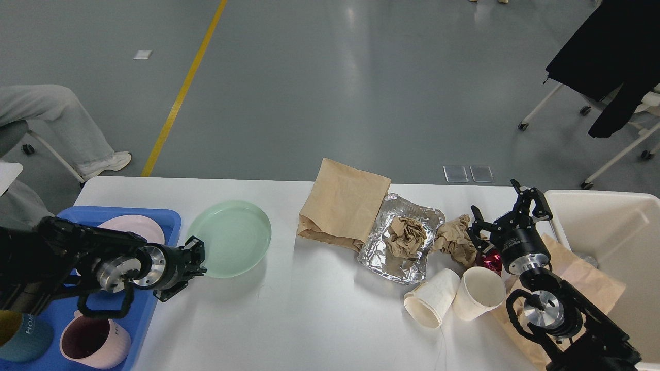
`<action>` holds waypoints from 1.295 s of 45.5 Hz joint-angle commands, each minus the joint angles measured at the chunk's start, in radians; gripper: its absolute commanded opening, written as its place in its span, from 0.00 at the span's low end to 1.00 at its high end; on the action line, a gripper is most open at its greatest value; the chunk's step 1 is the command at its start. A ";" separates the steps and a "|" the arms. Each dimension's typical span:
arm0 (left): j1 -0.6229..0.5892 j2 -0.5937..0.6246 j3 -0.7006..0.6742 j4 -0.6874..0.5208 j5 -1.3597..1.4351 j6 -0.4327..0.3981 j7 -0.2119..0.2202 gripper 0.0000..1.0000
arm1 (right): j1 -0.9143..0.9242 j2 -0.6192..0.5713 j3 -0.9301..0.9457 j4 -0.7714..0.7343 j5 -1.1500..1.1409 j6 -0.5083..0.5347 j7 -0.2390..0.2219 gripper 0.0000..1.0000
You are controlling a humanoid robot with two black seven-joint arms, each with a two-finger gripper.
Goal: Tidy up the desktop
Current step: 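Grasp the green dish rim with the left gripper and lift, then stack the green dish onto the pink plate on the tray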
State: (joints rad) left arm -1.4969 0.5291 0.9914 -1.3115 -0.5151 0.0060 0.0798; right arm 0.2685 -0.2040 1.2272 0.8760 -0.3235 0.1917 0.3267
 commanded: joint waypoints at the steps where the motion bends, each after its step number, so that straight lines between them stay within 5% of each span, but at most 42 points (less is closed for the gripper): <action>1: -0.204 0.051 0.139 -0.139 -0.031 -0.006 0.005 0.00 | 0.000 0.000 0.000 0.000 0.000 0.000 0.000 1.00; 6: -0.390 0.055 0.272 -0.270 -0.069 -0.037 -0.003 0.00 | 0.000 0.000 0.000 0.000 0.000 0.000 0.000 1.00; 11: -0.506 0.057 0.383 -0.310 -0.118 -0.158 -0.009 0.00 | 0.000 0.000 0.000 0.000 0.000 0.000 0.000 1.00; 20: -0.488 0.110 0.411 -0.235 -0.118 -0.204 -0.005 0.00 | 0.000 0.000 0.000 0.000 0.000 0.000 0.000 1.00; 29: -0.304 0.186 0.400 -0.022 -0.106 -0.239 0.006 0.00 | -0.002 0.000 0.000 0.001 0.000 0.000 0.000 1.00; 39: 0.019 0.219 0.291 0.345 -0.102 -0.417 0.023 0.00 | -0.002 0.000 0.000 0.001 0.000 0.000 0.000 1.00; 48: 0.299 0.216 0.049 0.589 -0.074 -0.413 0.123 0.00 | -0.002 0.000 0.000 0.001 0.000 0.000 0.000 1.00; 59: 0.396 0.138 -0.065 0.678 -0.036 -0.377 0.147 0.00 | 0.000 0.000 0.000 0.001 0.000 0.000 0.000 1.00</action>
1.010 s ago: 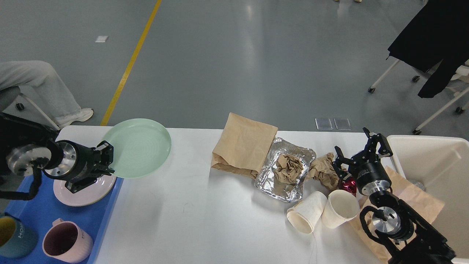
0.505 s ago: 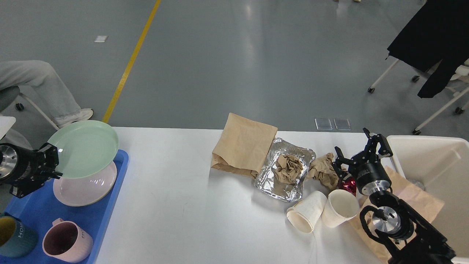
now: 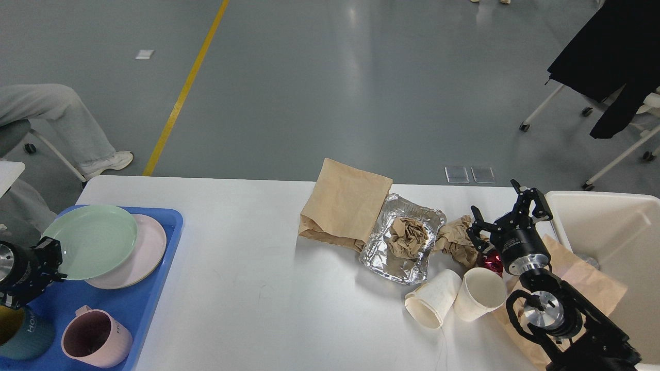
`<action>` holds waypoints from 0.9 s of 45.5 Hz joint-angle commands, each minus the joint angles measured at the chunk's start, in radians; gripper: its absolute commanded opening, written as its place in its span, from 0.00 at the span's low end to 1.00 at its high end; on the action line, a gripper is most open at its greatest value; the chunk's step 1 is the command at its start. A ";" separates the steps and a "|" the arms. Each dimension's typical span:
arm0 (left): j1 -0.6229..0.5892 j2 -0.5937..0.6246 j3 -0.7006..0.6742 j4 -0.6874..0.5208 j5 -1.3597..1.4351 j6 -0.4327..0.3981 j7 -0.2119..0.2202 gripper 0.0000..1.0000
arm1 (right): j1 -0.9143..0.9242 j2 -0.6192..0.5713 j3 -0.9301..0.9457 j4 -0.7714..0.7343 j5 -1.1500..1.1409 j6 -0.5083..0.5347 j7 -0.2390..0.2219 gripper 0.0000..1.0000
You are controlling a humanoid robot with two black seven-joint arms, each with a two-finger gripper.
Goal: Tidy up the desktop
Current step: 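Stack the green dish onto the pink plate on the tray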
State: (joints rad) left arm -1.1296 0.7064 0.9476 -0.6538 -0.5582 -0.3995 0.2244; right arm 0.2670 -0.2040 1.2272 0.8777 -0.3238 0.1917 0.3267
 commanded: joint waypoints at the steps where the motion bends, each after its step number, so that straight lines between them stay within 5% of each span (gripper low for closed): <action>1: 0.028 -0.045 -0.021 0.020 0.008 0.036 0.003 0.00 | 0.000 0.000 0.000 0.000 0.000 0.000 0.000 1.00; 16: 0.028 -0.064 -0.044 0.020 0.009 0.053 0.003 0.05 | 0.001 0.000 0.000 -0.002 0.000 0.000 0.000 1.00; 27: 0.028 -0.070 -0.046 0.019 0.029 0.051 0.004 0.34 | 0.001 0.000 0.000 -0.002 0.000 0.000 0.000 1.00; 41: 0.028 -0.067 -0.043 0.020 0.032 0.053 0.003 0.83 | 0.001 0.000 0.000 -0.002 0.000 0.000 0.000 1.00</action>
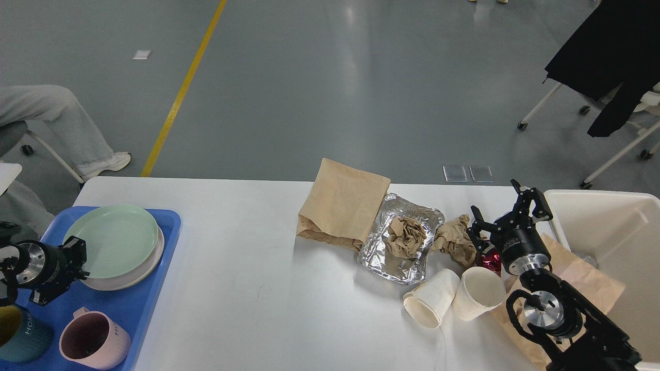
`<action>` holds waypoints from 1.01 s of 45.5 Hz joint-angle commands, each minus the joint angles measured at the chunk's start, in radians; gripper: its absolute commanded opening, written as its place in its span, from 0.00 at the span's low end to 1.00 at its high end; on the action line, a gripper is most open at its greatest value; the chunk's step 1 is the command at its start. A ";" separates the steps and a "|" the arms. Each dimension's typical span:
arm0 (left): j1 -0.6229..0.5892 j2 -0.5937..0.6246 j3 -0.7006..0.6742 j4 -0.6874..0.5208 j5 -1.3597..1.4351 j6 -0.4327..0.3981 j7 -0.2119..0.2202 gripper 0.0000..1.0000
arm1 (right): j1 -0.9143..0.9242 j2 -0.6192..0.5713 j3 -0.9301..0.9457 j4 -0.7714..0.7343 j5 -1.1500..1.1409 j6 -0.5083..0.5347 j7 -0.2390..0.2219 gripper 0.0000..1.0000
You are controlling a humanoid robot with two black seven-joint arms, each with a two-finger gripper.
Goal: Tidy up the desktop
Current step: 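Stack the green dish onto the pink plate on the tray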
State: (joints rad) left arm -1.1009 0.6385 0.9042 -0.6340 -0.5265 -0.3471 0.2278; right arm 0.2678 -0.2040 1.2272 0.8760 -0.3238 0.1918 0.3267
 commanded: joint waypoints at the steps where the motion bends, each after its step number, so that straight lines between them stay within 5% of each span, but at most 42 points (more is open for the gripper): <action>1: 0.000 0.003 -0.001 0.000 0.000 0.000 -0.001 0.85 | -0.001 0.000 0.000 0.000 0.000 0.000 0.000 1.00; 12: -0.007 0.004 -0.002 -0.007 0.000 0.013 -0.005 0.88 | -0.001 0.000 0.000 0.000 0.000 0.000 0.000 1.00; 19: 0.000 0.006 -0.030 -0.010 0.000 0.030 -0.013 0.51 | 0.001 0.000 0.000 0.000 0.000 0.000 0.000 1.00; 26: 0.000 0.012 -0.033 -0.018 0.000 0.002 -0.005 0.00 | 0.001 0.000 0.000 0.000 0.000 0.000 0.000 1.00; 32: 0.000 0.015 -0.033 -0.020 -0.001 -0.024 -0.005 0.00 | 0.001 0.000 0.000 0.000 0.000 0.000 0.000 1.00; 35: 0.003 0.016 -0.031 -0.018 0.000 -0.024 -0.011 0.12 | 0.001 0.000 0.000 0.000 0.000 0.000 0.000 1.00; 37: 0.003 0.021 -0.030 -0.013 0.000 -0.007 -0.012 0.48 | 0.001 0.000 0.000 0.000 0.000 0.000 0.000 1.00; 39: 0.003 0.026 -0.030 -0.009 0.000 0.013 -0.010 0.69 | 0.001 0.000 0.000 0.000 0.000 0.000 0.000 1.00; 46: 0.001 0.027 -0.030 -0.010 0.002 0.050 -0.001 0.91 | 0.001 0.000 0.000 0.000 0.000 0.000 0.000 1.00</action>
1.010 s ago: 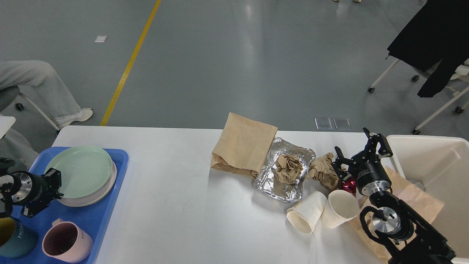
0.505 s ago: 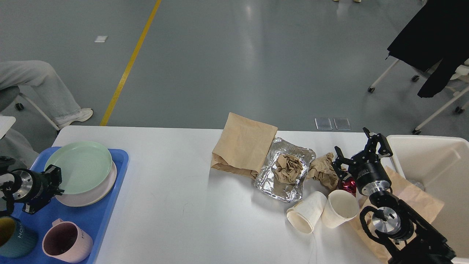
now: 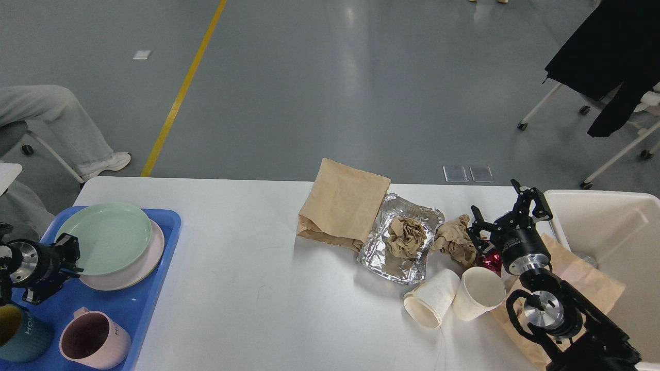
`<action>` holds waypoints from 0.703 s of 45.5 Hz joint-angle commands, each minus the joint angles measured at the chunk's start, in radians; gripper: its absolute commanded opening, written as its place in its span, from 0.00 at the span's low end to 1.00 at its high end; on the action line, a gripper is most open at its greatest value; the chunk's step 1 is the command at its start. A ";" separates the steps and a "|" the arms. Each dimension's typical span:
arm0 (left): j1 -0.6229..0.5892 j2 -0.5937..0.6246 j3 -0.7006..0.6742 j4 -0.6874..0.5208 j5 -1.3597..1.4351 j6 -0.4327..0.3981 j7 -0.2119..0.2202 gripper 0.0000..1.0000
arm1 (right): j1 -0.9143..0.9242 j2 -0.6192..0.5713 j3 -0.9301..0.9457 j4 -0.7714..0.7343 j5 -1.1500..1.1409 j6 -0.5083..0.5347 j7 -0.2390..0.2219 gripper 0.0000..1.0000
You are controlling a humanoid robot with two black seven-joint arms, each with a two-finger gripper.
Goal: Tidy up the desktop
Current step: 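Stack the green dish onto the pink plate on the tray, then open the left gripper and raise it above the stacked dishes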
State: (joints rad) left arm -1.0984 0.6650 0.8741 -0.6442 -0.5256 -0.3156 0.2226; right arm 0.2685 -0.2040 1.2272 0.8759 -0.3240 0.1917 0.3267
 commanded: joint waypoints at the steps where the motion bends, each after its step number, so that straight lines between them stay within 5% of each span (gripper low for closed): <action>1: -0.003 0.001 0.000 0.000 0.001 0.015 0.004 0.91 | 0.000 0.000 0.000 0.000 0.000 0.000 0.000 1.00; 22: -0.044 0.036 -0.090 0.006 0.044 0.007 -0.012 0.96 | 0.000 0.000 0.000 0.000 0.000 0.000 0.000 1.00; 30: -0.012 0.123 -0.415 0.006 0.044 -0.003 -0.012 0.96 | 0.000 0.000 0.000 0.000 0.000 0.000 0.000 1.00; 32: 0.043 0.151 -0.630 0.006 0.044 -0.005 -0.014 0.96 | 0.000 0.000 0.000 0.000 0.000 0.000 0.000 1.00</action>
State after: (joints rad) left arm -1.1181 0.7676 0.5294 -0.6381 -0.4804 -0.3165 0.2100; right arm 0.2685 -0.2040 1.2272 0.8759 -0.3237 0.1917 0.3267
